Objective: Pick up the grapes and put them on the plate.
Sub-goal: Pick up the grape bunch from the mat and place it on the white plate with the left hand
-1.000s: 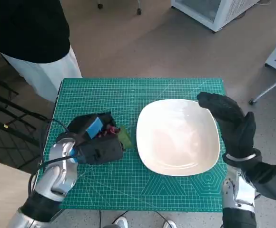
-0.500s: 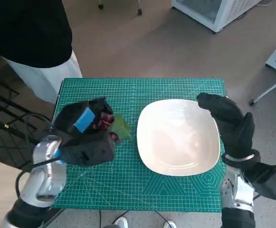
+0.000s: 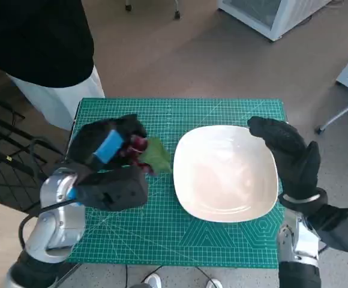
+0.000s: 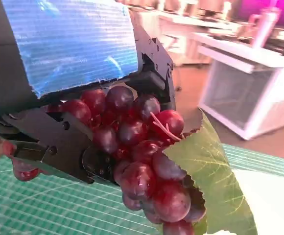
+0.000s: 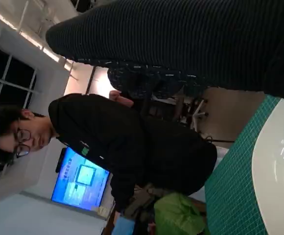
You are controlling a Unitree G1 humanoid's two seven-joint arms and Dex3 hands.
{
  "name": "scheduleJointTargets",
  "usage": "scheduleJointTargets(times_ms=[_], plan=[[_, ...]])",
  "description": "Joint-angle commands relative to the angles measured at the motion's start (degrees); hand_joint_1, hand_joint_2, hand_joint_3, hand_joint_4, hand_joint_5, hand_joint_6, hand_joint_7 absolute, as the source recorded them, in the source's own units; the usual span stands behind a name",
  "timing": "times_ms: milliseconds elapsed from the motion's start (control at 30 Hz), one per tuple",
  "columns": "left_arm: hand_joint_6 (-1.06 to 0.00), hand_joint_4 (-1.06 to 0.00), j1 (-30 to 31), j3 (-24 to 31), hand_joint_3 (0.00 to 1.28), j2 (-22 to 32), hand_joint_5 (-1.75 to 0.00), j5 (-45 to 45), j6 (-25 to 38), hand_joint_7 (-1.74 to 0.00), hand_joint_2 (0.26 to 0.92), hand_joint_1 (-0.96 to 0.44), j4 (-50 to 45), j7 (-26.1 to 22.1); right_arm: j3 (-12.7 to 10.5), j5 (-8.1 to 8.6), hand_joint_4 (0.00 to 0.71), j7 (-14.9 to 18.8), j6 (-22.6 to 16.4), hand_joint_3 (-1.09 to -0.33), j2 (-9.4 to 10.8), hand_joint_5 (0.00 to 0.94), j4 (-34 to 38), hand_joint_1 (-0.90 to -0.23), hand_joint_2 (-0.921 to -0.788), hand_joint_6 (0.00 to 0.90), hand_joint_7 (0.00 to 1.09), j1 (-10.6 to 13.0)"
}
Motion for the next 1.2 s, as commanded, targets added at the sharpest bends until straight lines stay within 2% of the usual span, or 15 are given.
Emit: scheduleJointTargets(times_ms=[33,300,700,1200], plan=[[-0.64,-0.74,-5.1,-3.3,0.04,-2.3,-1.14,1.4,-0.6,-1.12,0.92,0.0,0.7,-1.8,0.2,-0.13,0.361,-0.3,0.4,-0.645,0.3,0.001,0.3,-0.512,-0.921,0.267,0.0,0.5],[-0.65,-0.75,-12.4,-8.9,0.03,-6.7,-1.15,2.2,-2.7,-1.08,0.92,0.0,7.8,-3.5,-0.4,0.66,0.36,0.3,0.4,-0.642,-0.2,0.001,-0.1,-0.517,-0.921,0.266,0.0,1.1],[-0.69,-0.72,-22.7,-15.3,0.04,-14.7,-1.24,2.6,-8.5,-1.0,0.917,0.0,25.3,-2.0,-1.6,1.57,0.364,0.0,0.8,-0.634,-0.9,0.002,-2.0,-0.519,-0.921,0.273,0.0,2.4],[-0.63,-0.59,-30.3,-18.2,0.12,-22.0,-1.42,1.8,-14.0,-1.02,0.92,0.0,41.9,0.4,-2.4,1.23,0.365,-1.5,-0.1,-0.626,-0.5,0.001,-2.9,-0.519,-0.921,0.277,0.01,3.2]])
